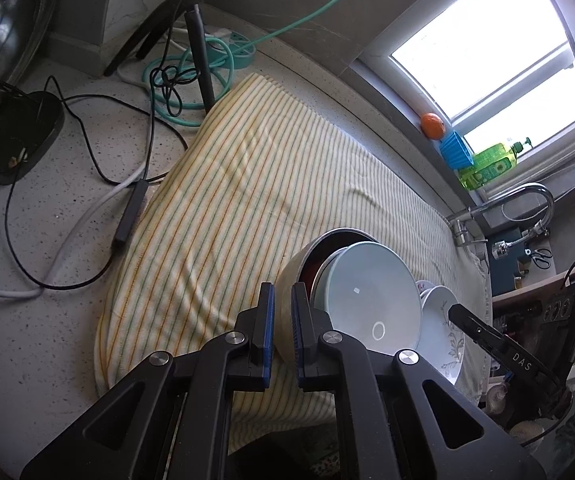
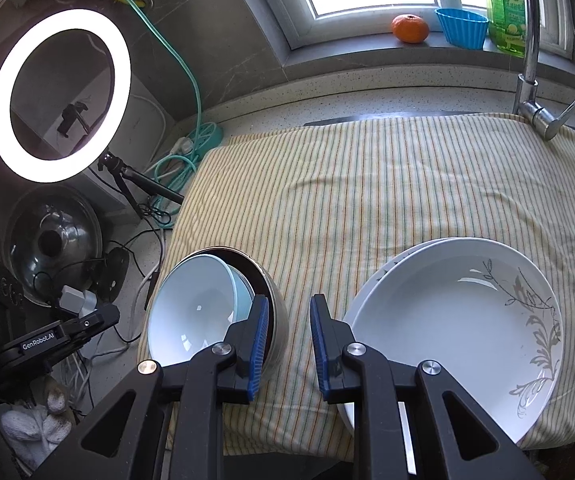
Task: Organize plates and bowls
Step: 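Lift the nested bowl stack off the cloth with both grippers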
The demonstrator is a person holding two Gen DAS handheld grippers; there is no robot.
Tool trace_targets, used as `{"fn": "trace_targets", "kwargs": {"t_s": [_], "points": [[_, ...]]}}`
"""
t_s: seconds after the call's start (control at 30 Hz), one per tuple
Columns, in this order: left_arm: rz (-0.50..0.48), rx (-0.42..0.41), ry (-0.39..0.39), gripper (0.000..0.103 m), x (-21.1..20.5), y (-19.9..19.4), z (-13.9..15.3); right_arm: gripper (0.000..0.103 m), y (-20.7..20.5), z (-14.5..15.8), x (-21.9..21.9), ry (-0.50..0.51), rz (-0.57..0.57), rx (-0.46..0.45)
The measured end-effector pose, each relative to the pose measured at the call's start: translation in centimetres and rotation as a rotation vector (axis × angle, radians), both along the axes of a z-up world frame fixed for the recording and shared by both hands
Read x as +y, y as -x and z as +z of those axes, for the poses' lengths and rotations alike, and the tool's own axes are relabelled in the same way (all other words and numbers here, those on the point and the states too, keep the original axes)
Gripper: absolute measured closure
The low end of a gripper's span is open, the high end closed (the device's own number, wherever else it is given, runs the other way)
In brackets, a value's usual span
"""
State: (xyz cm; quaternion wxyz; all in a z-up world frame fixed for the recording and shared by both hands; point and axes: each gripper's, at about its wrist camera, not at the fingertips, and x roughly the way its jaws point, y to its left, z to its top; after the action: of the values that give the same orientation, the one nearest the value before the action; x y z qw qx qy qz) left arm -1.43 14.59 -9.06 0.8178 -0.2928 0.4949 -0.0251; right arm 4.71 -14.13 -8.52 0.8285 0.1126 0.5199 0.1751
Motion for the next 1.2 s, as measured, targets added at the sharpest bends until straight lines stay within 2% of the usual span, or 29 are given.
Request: {"fn": "trace_targets", "kwargs": {"t_s": [0.13,0.43,0.7,1.2], "points": [[-0.025,0.015,-0.016,0.096,-0.4,-0.8,-0.7,0.084,0.0,-1.0,0.8,0.011,0.019,0.027],[-0.057,0.037,0.02,0.096,-0.7,-1.3,-2.0,0.084,-0.6,-2.1,1.3,0.006,0.03,0.049],[-0.059,0.034,0.045,0.096,-0.5,-1.4,-2.0,0.084,-0.8,-2.8,1.9,-0.017,0.045,0.078],[-0.083,0.053,0.021,0.096,-1.3,-2.1,-2.6,0.089,-1.2,-3.9,2.4,-0.013,0.054,0.11]]}}
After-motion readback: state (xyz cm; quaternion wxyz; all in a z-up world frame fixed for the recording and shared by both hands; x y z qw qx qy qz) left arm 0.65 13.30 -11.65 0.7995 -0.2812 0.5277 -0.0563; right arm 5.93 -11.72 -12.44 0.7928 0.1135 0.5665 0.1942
